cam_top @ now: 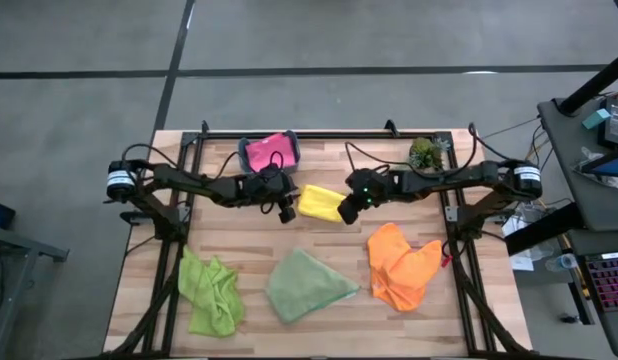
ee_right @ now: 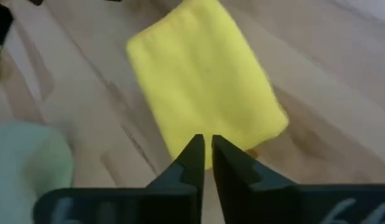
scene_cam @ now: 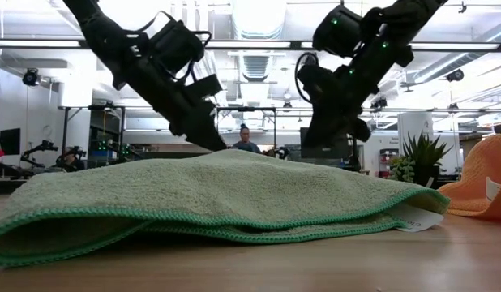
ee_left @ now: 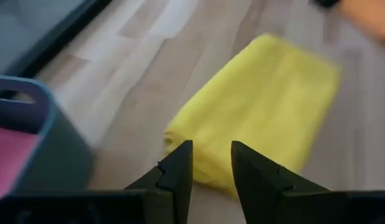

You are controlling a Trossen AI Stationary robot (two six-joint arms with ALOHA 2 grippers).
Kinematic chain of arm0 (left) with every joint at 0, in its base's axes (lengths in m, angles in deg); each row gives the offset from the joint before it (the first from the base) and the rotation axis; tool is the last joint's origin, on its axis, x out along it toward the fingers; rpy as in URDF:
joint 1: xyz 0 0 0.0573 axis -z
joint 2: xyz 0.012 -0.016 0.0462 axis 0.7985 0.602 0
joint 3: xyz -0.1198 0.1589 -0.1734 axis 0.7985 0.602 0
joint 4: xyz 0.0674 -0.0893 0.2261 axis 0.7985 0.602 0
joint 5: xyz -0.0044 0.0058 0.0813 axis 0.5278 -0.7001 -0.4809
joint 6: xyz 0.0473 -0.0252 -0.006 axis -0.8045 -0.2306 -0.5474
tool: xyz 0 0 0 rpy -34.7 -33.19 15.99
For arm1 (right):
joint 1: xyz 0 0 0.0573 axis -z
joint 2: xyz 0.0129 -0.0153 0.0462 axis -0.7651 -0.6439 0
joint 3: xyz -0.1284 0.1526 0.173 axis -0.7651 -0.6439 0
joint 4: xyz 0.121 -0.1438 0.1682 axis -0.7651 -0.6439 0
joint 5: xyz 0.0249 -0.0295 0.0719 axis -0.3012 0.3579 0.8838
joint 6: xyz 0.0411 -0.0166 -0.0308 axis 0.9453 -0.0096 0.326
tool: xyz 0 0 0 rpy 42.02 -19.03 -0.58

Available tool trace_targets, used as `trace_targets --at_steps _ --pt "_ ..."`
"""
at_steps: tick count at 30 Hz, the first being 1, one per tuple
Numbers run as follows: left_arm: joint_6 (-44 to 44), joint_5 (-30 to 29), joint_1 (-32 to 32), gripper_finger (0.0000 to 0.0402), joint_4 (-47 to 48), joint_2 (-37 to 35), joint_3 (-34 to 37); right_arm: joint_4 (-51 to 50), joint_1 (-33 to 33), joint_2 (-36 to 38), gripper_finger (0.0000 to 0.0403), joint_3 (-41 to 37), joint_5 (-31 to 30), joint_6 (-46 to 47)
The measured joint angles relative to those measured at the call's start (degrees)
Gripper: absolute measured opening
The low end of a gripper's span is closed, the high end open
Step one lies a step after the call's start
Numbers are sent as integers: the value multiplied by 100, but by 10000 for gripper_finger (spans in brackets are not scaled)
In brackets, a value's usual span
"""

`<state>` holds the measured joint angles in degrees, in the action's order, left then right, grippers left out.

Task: Fold microfiber towels
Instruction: Put the yellow microfiber towel into the green bin

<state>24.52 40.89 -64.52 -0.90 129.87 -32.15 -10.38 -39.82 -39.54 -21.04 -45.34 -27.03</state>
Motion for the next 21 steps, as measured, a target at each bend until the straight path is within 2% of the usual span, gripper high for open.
trace_targets --at_steps 5,14,21 --pt "546 599 -7 95 92 -18 8 -3 -43 -54 75 -41 -12 630" --pt "590 483 -13 95 121 15 50 100 -43 -258 213 -253 -181 1646" --pt "287 376 -10 95 -249 273 127 708 -45 -601 308 -488 -201 2156"
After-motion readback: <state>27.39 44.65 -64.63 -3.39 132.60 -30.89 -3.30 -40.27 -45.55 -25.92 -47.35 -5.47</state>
